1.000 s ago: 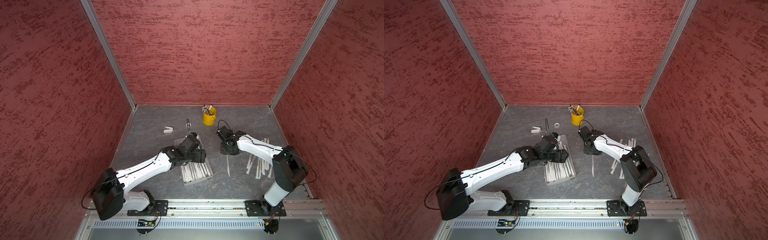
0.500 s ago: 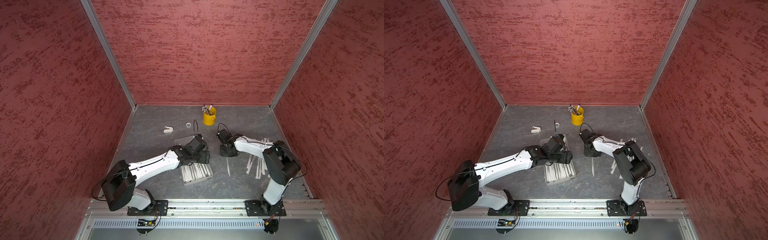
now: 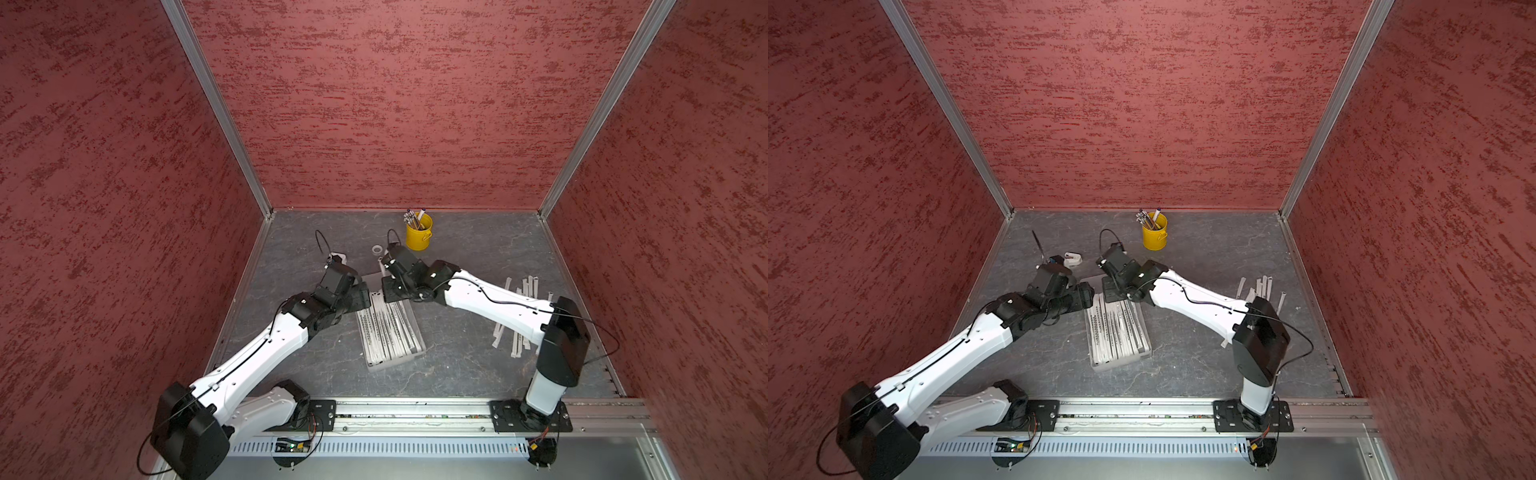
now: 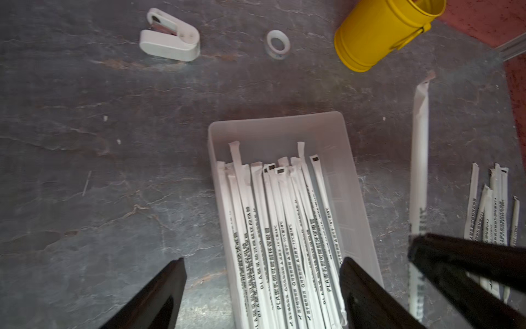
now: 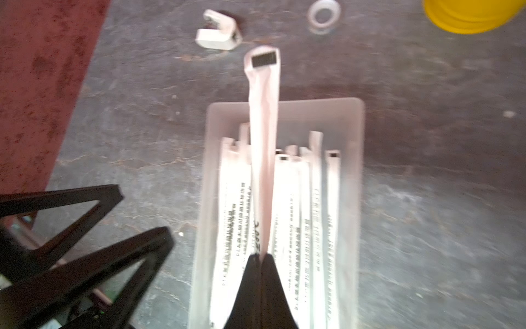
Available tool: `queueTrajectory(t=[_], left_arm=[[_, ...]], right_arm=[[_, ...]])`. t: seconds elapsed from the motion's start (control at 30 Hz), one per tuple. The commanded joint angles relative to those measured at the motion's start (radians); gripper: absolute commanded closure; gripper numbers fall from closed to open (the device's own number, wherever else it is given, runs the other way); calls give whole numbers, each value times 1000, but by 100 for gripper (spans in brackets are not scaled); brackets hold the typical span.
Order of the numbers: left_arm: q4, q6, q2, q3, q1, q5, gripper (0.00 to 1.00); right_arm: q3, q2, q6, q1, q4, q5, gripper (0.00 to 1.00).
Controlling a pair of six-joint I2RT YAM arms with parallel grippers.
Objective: Put the straws into the storage box
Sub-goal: Place the straw in the storage box.
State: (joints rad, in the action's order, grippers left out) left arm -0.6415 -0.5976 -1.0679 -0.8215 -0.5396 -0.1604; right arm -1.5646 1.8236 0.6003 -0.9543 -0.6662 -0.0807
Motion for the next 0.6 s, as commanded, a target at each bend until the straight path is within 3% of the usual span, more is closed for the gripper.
queueTrajectory(t=[0.0, 0.57], left_arm=[[-62, -4, 31, 33, 31, 10, 13], [-8, -21, 40, 84, 36, 59, 13]], right_arm=[[-13, 124, 62, -19, 15, 27, 97], [7, 271, 187, -63, 59, 36, 96]])
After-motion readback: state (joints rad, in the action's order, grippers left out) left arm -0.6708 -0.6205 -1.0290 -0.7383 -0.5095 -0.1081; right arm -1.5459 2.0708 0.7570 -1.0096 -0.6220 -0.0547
